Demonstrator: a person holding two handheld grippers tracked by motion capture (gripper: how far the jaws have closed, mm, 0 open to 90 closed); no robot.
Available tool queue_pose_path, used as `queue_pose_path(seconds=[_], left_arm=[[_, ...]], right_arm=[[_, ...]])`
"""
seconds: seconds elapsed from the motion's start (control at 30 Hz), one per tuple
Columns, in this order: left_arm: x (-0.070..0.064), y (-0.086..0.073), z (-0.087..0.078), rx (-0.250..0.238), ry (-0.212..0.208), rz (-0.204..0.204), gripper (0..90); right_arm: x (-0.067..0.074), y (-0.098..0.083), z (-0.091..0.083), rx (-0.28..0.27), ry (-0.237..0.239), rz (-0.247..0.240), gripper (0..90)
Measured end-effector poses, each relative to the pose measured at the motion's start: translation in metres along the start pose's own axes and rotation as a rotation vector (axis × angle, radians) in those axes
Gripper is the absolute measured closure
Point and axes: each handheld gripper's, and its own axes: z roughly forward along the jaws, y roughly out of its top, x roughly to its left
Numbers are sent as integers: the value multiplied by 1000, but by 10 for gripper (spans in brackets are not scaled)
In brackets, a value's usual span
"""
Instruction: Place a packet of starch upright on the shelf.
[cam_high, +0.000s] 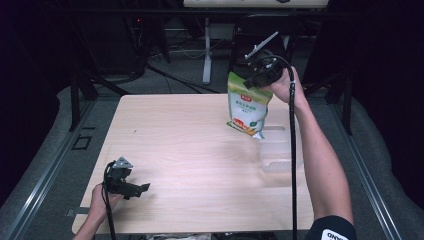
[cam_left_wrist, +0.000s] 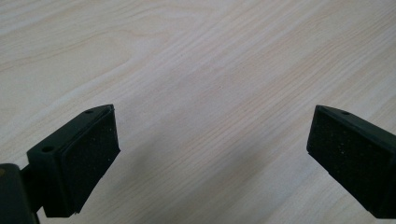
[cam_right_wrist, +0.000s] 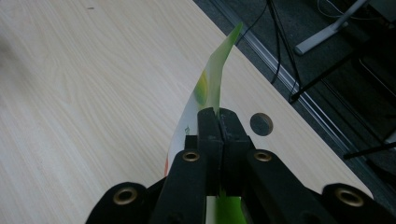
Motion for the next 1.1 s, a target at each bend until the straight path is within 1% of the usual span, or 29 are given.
queue_pose_path(seconds=[0.17,0.23,0.27,0.3,0.37,0.4,0.43,0.57,0.63,0.8,0.9,0.97,1.1], left_arm=[[0,0,0,-2,-1,-5,20],[0,0,0,-2,-1,-5,20],[0,0,0,0,1,0,20],[0,0,0,0,0,0,21],[0,0,-1,1,-2,1,21],[0,0,0,-1,0,0,20],[0,0,0,0,-1,-3,20],[0,0,0,1,0,2,21],[0,0,0,1,0,2,21],[0,0,0,4,0,-2,20],[0,0,0,4,-1,-2,20],[0,0,0,4,-2,-3,20],[0,0,0,6,-2,1,21]], right_arm=[[-4,0,-3,1,-18,-2,893],[-5,0,-5,-12,-36,-8,894],[-6,0,-6,-14,-32,-8,894],[-6,0,-8,-11,-45,-18,894],[-8,0,-9,-8,-46,-25,893],[-8,0,-11,-1,-59,-31,893],[-9,-1,-11,0,-57,-31,893],[-13,-5,-13,-7,-53,-19,894],[-15,-7,-14,4,-61,-18,894],[-21,-11,-18,2,-82,-12,894],[-24,-13,-21,11,-92,-5,893],[-26,-14,-22,25,-103,-9,894],[-29,-16,-24,31,-114,-8,894]])
